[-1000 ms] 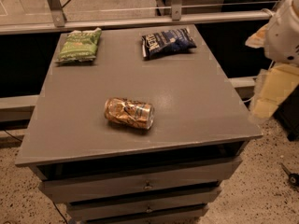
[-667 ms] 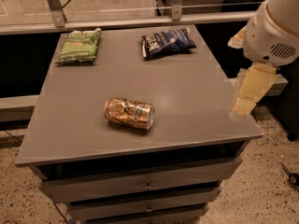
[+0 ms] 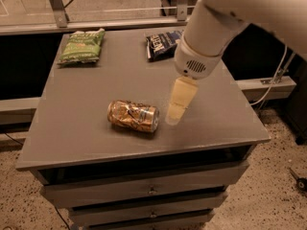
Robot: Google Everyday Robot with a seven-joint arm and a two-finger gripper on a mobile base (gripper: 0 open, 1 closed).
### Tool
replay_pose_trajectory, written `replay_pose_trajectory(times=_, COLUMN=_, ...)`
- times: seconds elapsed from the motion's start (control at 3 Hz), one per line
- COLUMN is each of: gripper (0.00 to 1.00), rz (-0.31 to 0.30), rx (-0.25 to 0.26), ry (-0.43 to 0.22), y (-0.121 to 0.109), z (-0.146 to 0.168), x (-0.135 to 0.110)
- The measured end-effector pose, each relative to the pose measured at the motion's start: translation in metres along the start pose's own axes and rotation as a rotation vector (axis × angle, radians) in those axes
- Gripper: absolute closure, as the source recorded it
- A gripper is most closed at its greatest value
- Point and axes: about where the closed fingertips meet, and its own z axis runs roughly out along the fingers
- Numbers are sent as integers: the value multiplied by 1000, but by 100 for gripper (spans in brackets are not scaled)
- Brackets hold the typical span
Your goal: Place orange can upright
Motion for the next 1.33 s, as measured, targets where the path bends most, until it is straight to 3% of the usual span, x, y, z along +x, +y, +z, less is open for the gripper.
replay_pose_trajectory(times=0.67, gripper=0, rz=123, rx=-44, ry=31, y=2, z=76, x=-72)
replay_pose_trajectory(times=1.0, gripper=0, rz=160, rx=-51, ry=56, y=4, z=95, x=-90)
replay_pose_trajectory(times=1.33, gripper=18, rz=187, rx=-56, ry=70, y=10, z=105, x=-102)
